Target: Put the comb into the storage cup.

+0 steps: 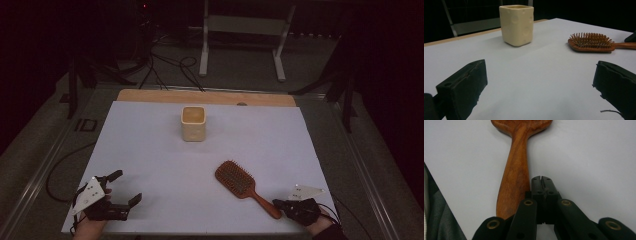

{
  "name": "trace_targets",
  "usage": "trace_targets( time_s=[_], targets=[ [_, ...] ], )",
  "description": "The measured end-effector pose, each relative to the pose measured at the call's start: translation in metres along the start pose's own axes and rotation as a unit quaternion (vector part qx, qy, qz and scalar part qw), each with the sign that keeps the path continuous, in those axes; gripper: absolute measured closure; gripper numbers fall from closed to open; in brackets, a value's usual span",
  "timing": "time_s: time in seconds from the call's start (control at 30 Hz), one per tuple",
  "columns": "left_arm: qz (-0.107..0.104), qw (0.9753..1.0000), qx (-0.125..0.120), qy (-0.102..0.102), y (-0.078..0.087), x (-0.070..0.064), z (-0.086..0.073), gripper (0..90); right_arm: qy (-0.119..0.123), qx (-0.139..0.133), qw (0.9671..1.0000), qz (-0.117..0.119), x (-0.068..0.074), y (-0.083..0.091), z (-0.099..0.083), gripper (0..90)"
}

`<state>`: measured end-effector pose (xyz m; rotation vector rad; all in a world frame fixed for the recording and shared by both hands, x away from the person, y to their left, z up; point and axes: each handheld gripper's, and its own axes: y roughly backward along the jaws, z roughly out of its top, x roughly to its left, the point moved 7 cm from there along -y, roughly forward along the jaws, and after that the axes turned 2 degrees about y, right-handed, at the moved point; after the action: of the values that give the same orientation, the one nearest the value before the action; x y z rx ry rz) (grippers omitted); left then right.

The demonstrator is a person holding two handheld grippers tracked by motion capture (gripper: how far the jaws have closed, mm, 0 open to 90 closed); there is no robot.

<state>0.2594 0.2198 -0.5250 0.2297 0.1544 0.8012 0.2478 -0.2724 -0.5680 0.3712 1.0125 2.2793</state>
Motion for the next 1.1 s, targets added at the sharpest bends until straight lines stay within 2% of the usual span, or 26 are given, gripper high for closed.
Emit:
trace_targets(
  time_s=[0.17, 0.37, 0.6, 0.67, 0.83, 1.03, 1.1],
  targets=[
    [0.002, 1.0, 0.0, 0.0, 0.0, 0.001, 0.0, 0.1, -0.004, -0.002, 0.9999, -0.011, -0.004, 0.001, 0.0, 90.0],
    [0.002, 1.0, 0.002, -0.001, -0.001, 0.0, 0.0, 0.1, -0.005, 0.0, 0.9992, -0.041, -0.012, 0.008, 0.007, 90.0],
    [0.003, 1.0, 0.001, 0.0, -0.001, 0.001, 0.0, 0.0, -0.009, -0.002, 0.9975, -0.07, -0.02, 0.017, 0.027, 90.0],
    [0.003, 1.0, 0.0, 0.0, 0.0, 0.001, 0.0, 0.1, -0.013, -0.006, 0.9972, -0.073, -0.019, 0.019, 0.035, 90.0],
    [0.003, 1.0, 0.001, -0.001, 0.0, 0.001, 0.0, 0.0, -0.006, -0.014, 0.997, -0.075, -0.016, 0.024, 0.054, 89.8],
    [0.002, 1.0, 0.002, -0.001, 0.0, 0.001, 0.0, 0.0, -0.002, -0.019, 0.9977, -0.065, -0.011, 0.023, 0.068, 82.7],
    [0.002, 1.0, 0.002, -0.002, 0.0, 0.0, 0.0, 0.1, -0.003, -0.014, 0.998, -0.062, -0.007, 0.021, 0.07, 76.9]
  ],
)
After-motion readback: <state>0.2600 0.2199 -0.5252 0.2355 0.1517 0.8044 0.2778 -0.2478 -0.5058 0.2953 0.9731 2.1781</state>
